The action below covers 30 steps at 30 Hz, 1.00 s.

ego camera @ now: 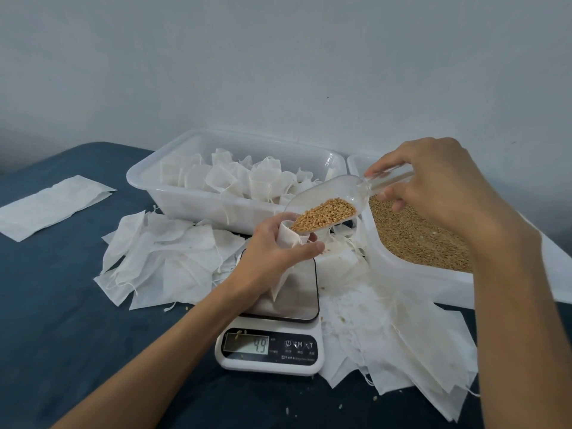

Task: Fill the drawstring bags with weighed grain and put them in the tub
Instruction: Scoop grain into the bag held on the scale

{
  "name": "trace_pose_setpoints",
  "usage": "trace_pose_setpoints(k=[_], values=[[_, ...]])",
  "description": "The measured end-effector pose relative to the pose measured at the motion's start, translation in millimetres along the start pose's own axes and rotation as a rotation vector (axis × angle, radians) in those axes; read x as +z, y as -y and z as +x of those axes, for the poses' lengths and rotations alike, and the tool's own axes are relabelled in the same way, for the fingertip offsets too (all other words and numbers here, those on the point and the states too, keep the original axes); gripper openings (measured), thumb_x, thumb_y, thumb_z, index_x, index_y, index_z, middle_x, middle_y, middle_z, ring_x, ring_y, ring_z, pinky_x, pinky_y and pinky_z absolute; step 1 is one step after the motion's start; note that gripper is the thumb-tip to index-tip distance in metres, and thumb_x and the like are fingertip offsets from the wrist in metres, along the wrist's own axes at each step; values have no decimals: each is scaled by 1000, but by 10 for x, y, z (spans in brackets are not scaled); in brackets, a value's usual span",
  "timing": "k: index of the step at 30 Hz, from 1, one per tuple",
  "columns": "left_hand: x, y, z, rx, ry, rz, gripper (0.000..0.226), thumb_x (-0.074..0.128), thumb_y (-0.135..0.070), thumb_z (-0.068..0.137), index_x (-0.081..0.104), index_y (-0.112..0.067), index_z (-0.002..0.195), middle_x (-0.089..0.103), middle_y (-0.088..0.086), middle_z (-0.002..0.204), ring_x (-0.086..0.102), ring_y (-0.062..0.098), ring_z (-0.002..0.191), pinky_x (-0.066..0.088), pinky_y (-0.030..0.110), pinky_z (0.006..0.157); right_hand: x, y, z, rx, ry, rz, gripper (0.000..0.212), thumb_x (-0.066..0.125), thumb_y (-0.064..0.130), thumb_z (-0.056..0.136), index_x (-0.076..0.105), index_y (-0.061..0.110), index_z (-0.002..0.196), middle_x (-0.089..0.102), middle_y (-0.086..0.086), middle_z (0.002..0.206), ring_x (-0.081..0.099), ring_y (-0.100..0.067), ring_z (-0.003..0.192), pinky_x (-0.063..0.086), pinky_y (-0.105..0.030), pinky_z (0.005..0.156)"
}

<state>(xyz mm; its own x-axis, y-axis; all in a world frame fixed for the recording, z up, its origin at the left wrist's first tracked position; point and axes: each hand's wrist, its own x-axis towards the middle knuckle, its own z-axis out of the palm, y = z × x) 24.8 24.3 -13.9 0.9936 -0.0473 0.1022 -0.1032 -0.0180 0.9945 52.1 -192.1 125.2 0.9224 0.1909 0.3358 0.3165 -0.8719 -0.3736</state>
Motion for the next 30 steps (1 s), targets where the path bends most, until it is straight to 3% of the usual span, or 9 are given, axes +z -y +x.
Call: trace_pose_setpoints(k=[4,8,11,21,26,30], values=[[4,10,-2,-6,4,0,57,89,-31,71,66,-19,122,79,-2,102,74,15,94,52,27,83,10,-5,9,2,-2,-2,35,86,13,74,75,41,91,73,7,74,66,-3,48,51,-31,65],[-1,43,16,3,-22,35,46,90,-36,68,71,-40,110,79,-5,106,74,12,100,57,33,94,11,3,14,4,-15,13,39,86,12,72,71,46,82,72,9,74,65,-4,45,51,-33,65],[2,33,25,17,-22,47,55,89,-35,69,69,-23,120,78,4,109,73,22,105,53,53,104,8,22,15,-11,-21,9,41,87,13,71,68,49,77,71,14,79,64,-3,44,51,-35,70],[-1,57,24,18,0,28,58,89,-28,71,66,-21,124,79,2,102,75,17,97,56,38,93,29,3,29,-10,-12,-8,36,87,17,71,71,47,84,72,10,76,64,-1,45,54,-39,81],[-12,41,33,6,-22,38,69,90,-42,62,67,-35,126,71,6,127,69,25,117,49,55,109,43,7,30,-8,-12,-2,36,87,15,72,71,46,84,71,11,80,64,-2,45,53,-39,79],[-7,2,6,-3,-27,25,66,89,-31,67,65,-30,129,74,7,123,67,27,121,46,57,112,33,20,3,0,-7,22,37,88,11,71,74,42,85,70,14,79,66,-5,46,48,-31,62]])
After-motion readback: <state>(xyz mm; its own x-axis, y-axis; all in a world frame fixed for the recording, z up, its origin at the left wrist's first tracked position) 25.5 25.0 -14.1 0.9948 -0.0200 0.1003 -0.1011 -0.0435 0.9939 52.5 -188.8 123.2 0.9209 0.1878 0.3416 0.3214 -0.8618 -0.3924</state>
